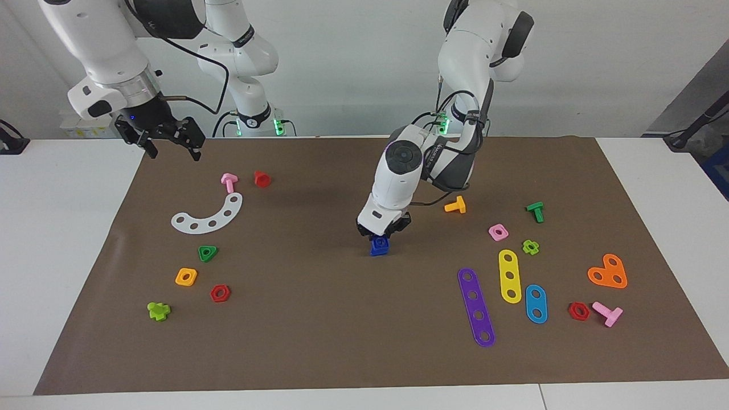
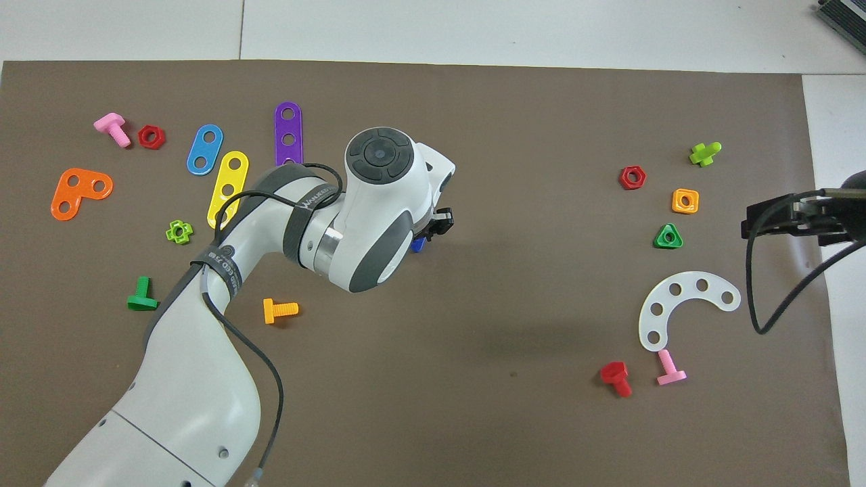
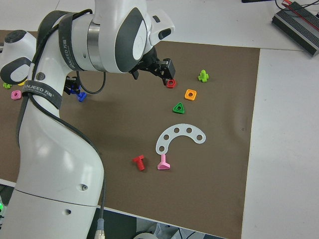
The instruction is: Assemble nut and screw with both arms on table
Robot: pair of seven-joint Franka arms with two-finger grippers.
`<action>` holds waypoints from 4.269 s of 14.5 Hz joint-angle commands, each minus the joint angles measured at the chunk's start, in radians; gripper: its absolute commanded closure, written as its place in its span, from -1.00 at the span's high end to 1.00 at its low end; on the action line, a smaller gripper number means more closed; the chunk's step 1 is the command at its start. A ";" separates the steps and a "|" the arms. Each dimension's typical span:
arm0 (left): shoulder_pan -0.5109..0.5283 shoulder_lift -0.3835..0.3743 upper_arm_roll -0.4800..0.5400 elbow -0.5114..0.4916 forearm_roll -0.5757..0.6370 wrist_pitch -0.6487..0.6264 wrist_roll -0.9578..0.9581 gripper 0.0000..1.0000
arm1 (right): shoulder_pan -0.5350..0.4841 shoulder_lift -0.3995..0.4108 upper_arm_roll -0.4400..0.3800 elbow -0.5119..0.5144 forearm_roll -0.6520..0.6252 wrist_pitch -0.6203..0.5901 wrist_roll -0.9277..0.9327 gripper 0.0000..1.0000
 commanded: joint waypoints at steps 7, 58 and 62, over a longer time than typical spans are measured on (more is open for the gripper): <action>0.005 -0.011 0.012 -0.025 -0.006 -0.014 0.004 -0.44 | -0.010 -0.011 0.005 -0.012 0.011 0.002 -0.024 1.00; 0.523 -0.522 0.034 -0.074 0.059 -0.387 0.686 1.00 | -0.010 -0.011 0.006 -0.012 0.012 0.002 -0.024 1.00; 0.523 -0.530 0.035 -0.077 0.054 -0.402 0.688 1.00 | -0.010 -0.011 0.005 -0.012 0.012 0.002 -0.024 1.00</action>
